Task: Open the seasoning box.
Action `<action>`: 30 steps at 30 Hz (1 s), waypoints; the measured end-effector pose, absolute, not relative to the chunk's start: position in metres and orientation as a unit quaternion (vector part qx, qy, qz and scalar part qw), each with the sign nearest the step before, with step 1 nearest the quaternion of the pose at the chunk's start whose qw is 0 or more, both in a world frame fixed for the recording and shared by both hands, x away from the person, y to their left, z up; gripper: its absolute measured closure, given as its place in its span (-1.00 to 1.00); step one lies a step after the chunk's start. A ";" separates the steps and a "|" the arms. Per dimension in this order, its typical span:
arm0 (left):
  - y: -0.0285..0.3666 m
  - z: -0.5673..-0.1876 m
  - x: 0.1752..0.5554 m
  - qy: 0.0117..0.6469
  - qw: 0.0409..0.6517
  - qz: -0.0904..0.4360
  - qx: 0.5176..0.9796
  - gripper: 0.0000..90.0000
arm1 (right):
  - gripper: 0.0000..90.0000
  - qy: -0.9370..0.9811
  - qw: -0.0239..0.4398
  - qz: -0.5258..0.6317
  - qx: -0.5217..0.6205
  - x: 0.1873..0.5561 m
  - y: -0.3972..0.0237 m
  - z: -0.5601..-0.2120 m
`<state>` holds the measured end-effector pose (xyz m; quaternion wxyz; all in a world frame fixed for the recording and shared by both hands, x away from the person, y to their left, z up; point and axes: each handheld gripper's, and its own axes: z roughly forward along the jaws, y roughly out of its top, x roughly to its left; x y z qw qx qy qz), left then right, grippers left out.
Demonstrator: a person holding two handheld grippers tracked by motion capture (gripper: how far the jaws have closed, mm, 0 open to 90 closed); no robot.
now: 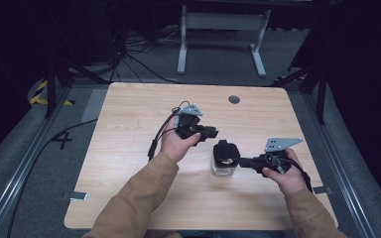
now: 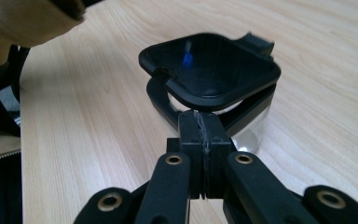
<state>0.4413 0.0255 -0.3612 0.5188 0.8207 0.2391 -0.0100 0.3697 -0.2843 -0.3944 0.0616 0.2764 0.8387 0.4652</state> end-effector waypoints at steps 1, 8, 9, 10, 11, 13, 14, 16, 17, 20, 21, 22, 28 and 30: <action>0.029 -0.361 0.435 0.238 0.519 -0.012 0.821 0.79 | 1.00 0.836 0.064 0.469 0.277 0.370 -0.284 -0.393; 0.037 -0.375 0.404 0.224 0.502 -0.035 0.835 0.90 | 1.00 0.821 0.067 0.493 0.281 0.372 -0.284 -0.387; 0.036 -0.377 0.402 0.222 0.505 -0.040 0.833 0.92 | 1.00 0.819 0.068 0.495 0.282 0.373 -0.284 -0.386; 0.034 -0.379 0.400 0.222 0.509 -0.045 0.831 0.94 | 1.00 0.817 0.067 0.499 0.281 0.373 -0.283 -0.385; 0.031 -0.382 0.398 0.218 0.511 -0.049 0.830 0.96 | 1.00 0.815 0.067 0.502 0.281 0.374 -0.283 -0.384; 0.023 -0.388 0.395 0.216 0.510 -0.046 0.831 0.98 | 1.00 0.809 0.069 0.510 0.284 0.375 -0.282 -0.382; 0.018 -0.391 0.394 0.214 0.510 -0.049 0.832 0.99 | 1.00 0.808 0.070 0.512 0.283 0.376 -0.283 -0.381; 0.010 -0.398 0.393 0.214 0.512 -0.052 0.830 0.98 | 1.00 0.807 0.072 0.513 0.283 0.376 -0.282 -0.381; 0.007 -0.400 0.393 0.216 0.512 -0.051 0.830 0.97 | 1.00 0.807 0.071 0.513 0.282 0.377 -0.282 -0.381; 0.000 -0.404 0.394 0.220 0.518 -0.045 0.826 0.92 | 1.00 0.806 0.071 0.514 0.284 0.377 -0.283 -0.380; -0.005 -0.406 0.395 0.219 0.527 -0.039 0.820 0.92 | 1.00 0.806 0.073 0.514 0.283 0.377 -0.282 -0.380; -0.005 -0.406 0.395 0.219 0.527 -0.039 0.820 0.92 | 1.00 0.806 0.073 0.514 0.283 0.377 -0.282 -0.380; -0.018 -0.410 0.394 0.222 0.508 -0.028 0.832 0.94 | 1.00 0.806 0.079 0.517 0.279 0.378 -0.277 -0.377; -0.018 -0.412 0.394 0.226 0.506 -0.027 0.832 0.94 | 1.00 0.806 0.080 0.516 0.278 0.378 -0.275 -0.376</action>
